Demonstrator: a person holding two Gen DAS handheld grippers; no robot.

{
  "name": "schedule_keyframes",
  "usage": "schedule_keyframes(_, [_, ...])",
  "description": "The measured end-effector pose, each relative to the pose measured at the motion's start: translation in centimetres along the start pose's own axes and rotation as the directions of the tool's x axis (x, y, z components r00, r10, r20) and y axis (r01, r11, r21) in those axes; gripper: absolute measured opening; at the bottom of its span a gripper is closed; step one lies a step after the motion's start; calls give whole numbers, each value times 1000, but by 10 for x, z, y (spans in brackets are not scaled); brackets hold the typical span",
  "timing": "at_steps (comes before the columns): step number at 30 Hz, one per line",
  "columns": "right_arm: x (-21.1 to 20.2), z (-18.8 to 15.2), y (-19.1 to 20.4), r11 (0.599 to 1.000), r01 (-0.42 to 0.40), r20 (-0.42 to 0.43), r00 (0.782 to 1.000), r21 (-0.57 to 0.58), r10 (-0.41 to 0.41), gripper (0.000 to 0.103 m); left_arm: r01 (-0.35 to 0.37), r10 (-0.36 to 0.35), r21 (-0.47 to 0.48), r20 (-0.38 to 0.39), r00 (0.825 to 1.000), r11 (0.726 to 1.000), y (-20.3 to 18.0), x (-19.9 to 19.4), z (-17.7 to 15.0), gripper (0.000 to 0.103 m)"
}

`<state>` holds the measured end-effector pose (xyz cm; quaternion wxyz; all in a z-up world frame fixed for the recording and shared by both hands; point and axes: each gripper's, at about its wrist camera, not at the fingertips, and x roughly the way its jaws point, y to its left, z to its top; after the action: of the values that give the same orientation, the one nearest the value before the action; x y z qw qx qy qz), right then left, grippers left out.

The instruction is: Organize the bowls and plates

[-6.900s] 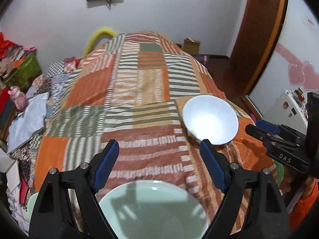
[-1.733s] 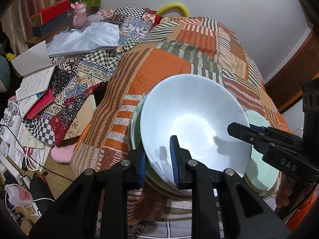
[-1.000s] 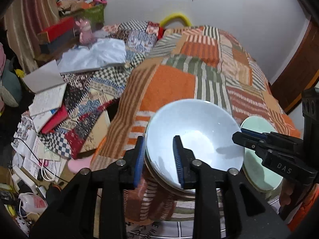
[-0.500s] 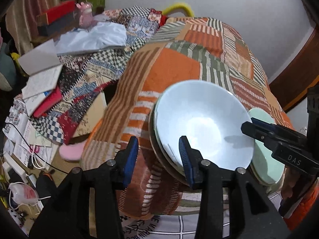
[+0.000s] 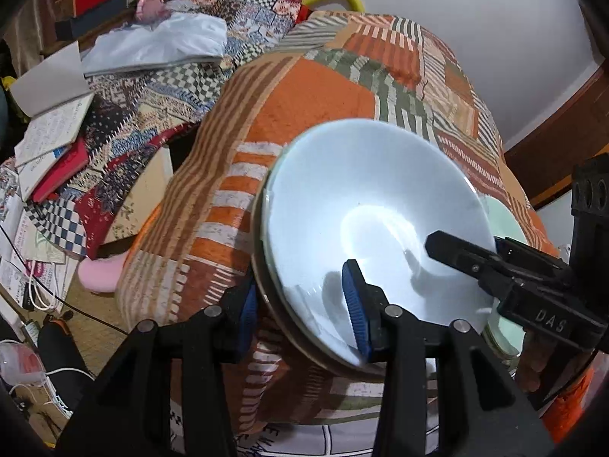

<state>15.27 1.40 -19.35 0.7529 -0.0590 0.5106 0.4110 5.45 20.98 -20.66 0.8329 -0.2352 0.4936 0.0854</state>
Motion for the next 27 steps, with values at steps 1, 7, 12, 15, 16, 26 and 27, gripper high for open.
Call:
schedule_keyframes(1, [1, 0, 0, 1000, 1, -4, 1000, -4, -1, 39, 0, 0, -2, 1, 1000, 1000, 0, 1, 0, 41])
schedule_keyframes(7, [2, 1, -2, 1000, 18, -5, 1000, 5, -18, 38, -9, 9, -3, 8, 1000, 1000, -1, 0, 1, 40])
schedule_keyframes(12, [-4, 4, -6, 999, 19, -10, 1000, 33, -18, 35, -51, 50, 10, 23, 998, 999, -10, -7, 2, 40])
schedule_keyframes(15, [-11, 5, -4, 999, 21, 11, 1000, 30, -21, 35, -51, 50, 3, 30, 998, 999, -12, -12, 4, 40])
schedule_keyframes(16, [-14, 5, -3, 999, 21, 18, 1000, 29, -21, 35, -46, 46, 0, 34, 998, 999, -12, -14, 5, 40])
schedule_keyframes(26, [-46, 4, -9, 999, 33, 95, 995, 36, -37, 35, -36, 31, 45, 98, 995, 998, -37, -36, 12, 40])
schedule_keyframes(27, [-48, 4, -10, 999, 38, 103, 994, 37, -42, 35, -33, 27, 51, 101, 995, 998, -41, -37, 12, 40])
